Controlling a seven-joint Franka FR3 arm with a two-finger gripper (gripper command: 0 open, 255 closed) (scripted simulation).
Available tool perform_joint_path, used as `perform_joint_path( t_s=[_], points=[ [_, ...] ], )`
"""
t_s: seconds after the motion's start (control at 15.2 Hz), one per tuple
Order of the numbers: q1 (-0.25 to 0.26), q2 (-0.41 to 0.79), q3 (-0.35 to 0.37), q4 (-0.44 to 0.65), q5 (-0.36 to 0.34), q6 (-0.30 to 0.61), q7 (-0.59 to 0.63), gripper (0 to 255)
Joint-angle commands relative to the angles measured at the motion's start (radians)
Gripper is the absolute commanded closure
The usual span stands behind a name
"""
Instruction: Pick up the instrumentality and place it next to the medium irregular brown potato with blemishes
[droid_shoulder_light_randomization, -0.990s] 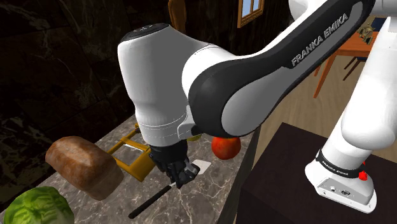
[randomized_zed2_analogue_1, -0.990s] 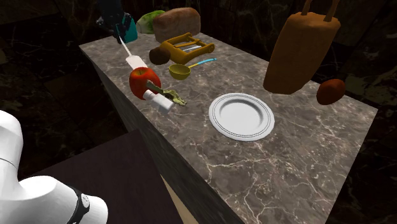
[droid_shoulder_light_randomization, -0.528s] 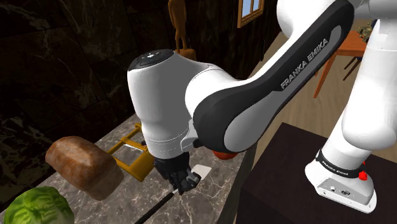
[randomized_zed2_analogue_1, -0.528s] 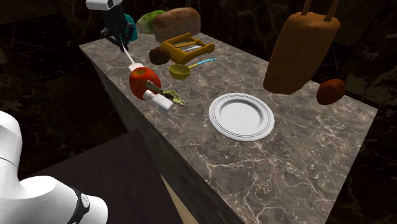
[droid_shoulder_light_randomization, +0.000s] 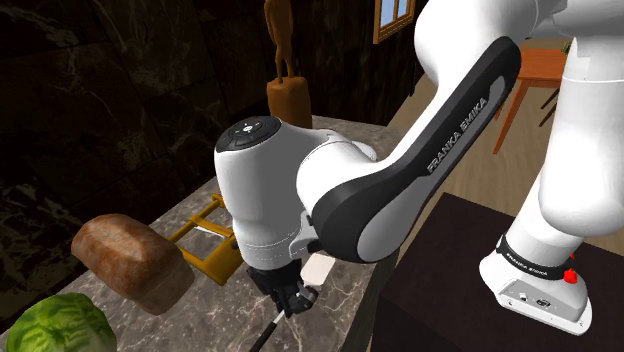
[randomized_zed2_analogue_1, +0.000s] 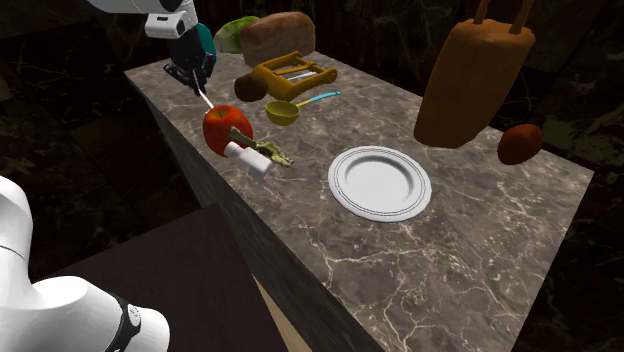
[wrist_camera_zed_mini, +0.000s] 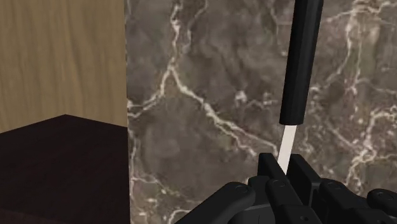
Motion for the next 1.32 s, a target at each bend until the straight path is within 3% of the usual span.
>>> perform_joint_path(
  t_s=[0.0, 0.53, 0.59, 0.92, 1.19, 1.25],
  points=[
    [0.012, 0.022, -0.013, -0.012, -0.026, 0.026, 0.017, 255],
    [0.017, 0.029, -0.018, -0.015, -0.034, 0.032, 0.021, 255],
    [0.017, 0.029, -0.018, -0.015, -0.034, 0.032, 0.021, 0],
    [0.017, 0.029, -0.018, -0.015, -0.034, 0.032, 0.021, 0],
    [-0.048, -0.077, 0.039, 0.029, 0.084, -0.071, -0.059, 0],
    [-0.047, -0.077, 0.038, 0.029, 0.085, -0.071, -0.06, 0]
  ],
)
